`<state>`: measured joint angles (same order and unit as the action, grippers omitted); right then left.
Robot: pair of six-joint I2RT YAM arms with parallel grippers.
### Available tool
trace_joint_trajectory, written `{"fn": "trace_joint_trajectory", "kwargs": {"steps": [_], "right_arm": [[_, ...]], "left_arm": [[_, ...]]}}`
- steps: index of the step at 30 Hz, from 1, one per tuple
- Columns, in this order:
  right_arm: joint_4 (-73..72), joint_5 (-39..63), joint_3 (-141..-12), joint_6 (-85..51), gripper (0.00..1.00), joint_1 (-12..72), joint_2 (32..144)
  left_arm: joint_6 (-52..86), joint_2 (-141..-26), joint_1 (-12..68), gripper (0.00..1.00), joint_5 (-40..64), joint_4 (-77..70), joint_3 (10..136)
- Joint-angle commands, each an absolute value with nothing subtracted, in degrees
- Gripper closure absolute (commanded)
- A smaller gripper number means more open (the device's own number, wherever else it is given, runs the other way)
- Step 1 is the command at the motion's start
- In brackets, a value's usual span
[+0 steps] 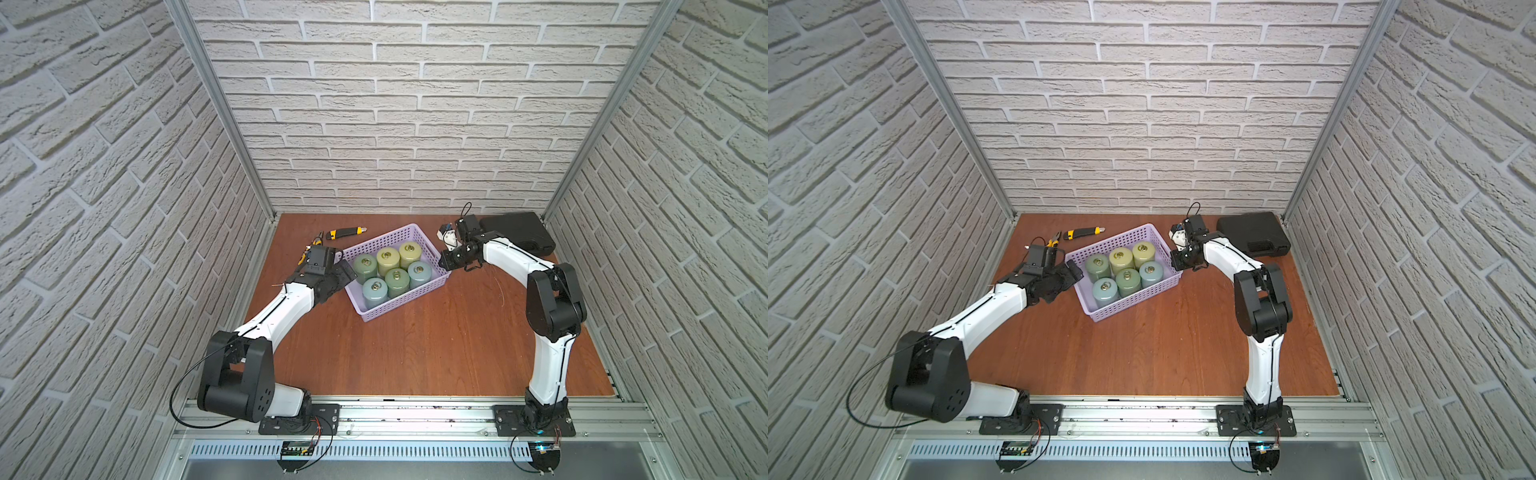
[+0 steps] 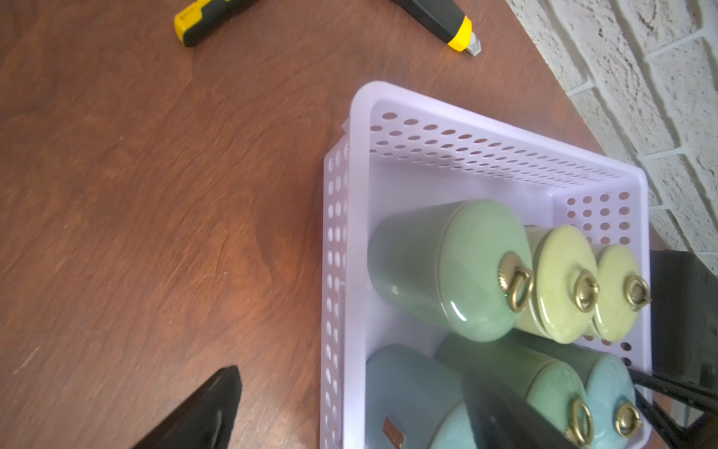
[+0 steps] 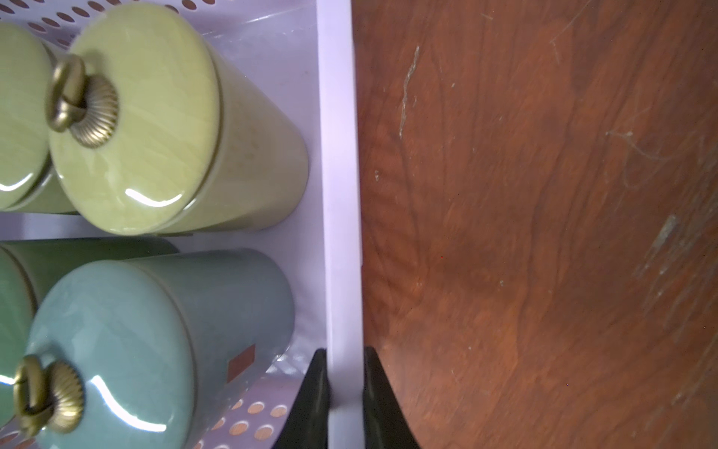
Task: Take the tea canister out of the basket
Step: Adjust the basket at the center of the board.
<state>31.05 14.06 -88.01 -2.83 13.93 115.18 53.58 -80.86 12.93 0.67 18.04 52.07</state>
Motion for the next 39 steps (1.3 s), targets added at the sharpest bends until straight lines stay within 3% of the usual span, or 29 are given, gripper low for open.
{"fn": "trace_joint_trajectory", "kwargs": {"steps": [1, 24, 39], "right_arm": [[31.3, 8.8, -84.8, -7.2, 0.91, 13.1, 110.4], [27.6, -1.2, -66.5, -21.6, 0.93, 11.8, 95.4], [27.4, -2.4, -59.3, -24.0, 0.94, 11.8, 88.6]], "left_arm": [[52.2, -82.3, 13.4, 0.08, 2.4, 16.0, 53.6], [48.1, -90.4, 14.4, 0.20, 10.0, 15.2, 61.4], [48.0, -89.4, 16.9, 0.20, 9.1, 16.0, 60.8]]}}
